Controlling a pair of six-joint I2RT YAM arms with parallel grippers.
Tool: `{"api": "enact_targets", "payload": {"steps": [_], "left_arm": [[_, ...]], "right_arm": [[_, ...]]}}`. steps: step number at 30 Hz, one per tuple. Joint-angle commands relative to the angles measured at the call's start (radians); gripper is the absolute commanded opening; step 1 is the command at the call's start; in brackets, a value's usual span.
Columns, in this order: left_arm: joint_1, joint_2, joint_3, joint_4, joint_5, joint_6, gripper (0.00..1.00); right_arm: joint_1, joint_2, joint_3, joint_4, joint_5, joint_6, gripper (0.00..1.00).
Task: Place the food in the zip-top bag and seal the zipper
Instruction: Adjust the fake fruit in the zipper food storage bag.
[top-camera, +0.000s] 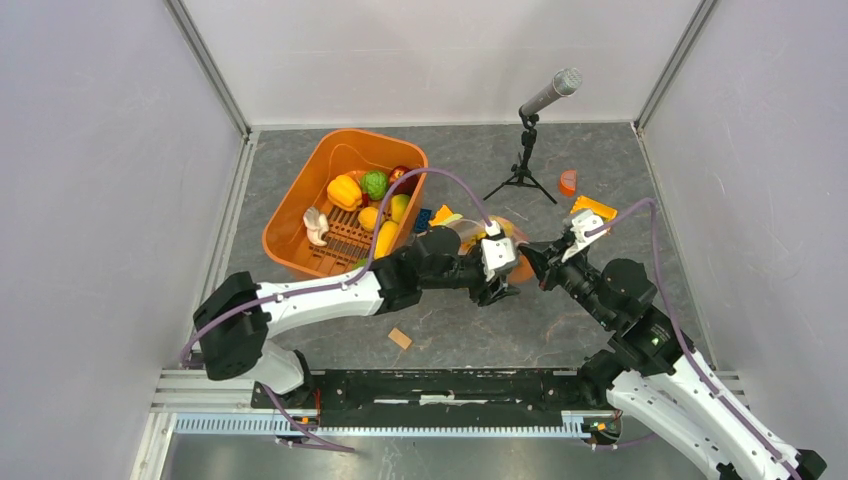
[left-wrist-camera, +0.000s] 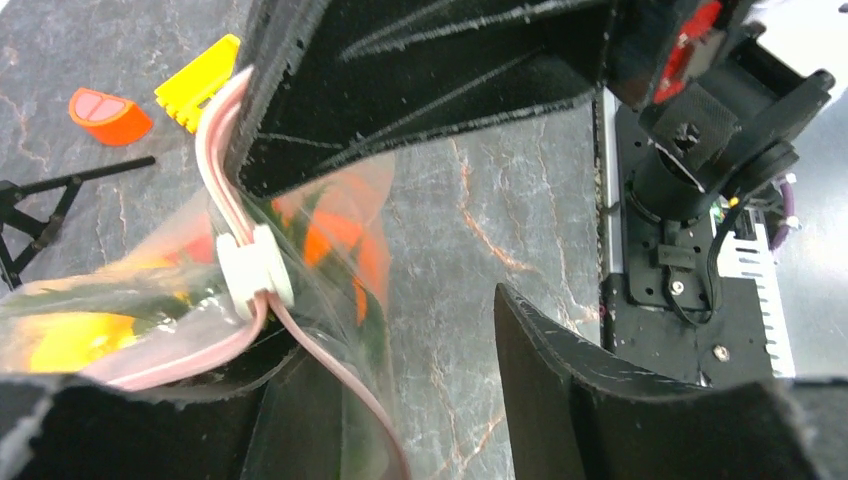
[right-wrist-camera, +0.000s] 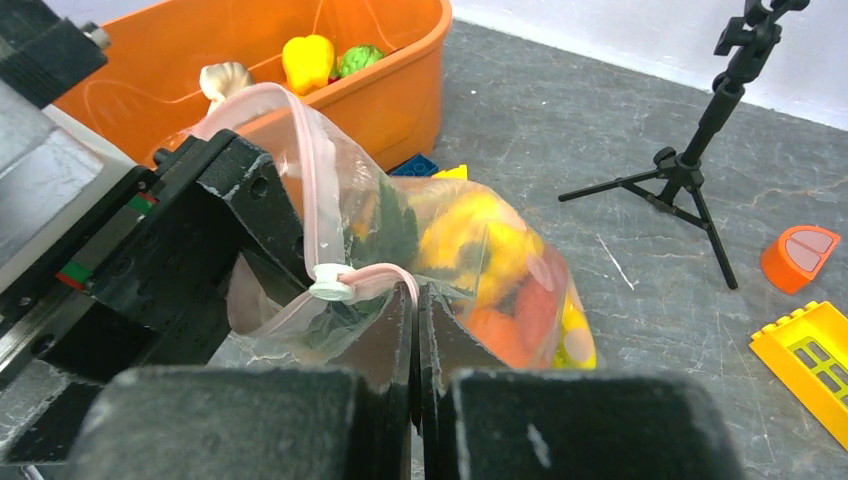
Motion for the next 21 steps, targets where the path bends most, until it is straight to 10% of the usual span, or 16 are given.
{"api": "enact_targets", "payload": {"steps": [1,9,21], "left_arm": [[-0.004,-0.038,-0.081,-0.273,-0.048,-0.035,0.61],[-0.001,-0.268,-0.046,-0.259,-0.14,0.023,0.76],[-0.001,-0.091,-0.059,0.034,-0.09,-0.075,0.77]], "right_arm": [[0.001,-0.004,0.053,0.132,0.059,0.005,0.0],[0.0,-0.004,0.058,0.15,0.01,0.014,0.0],[0.001,-0.008,0.074,0.162,-0.037,0.03,0.0]]}}
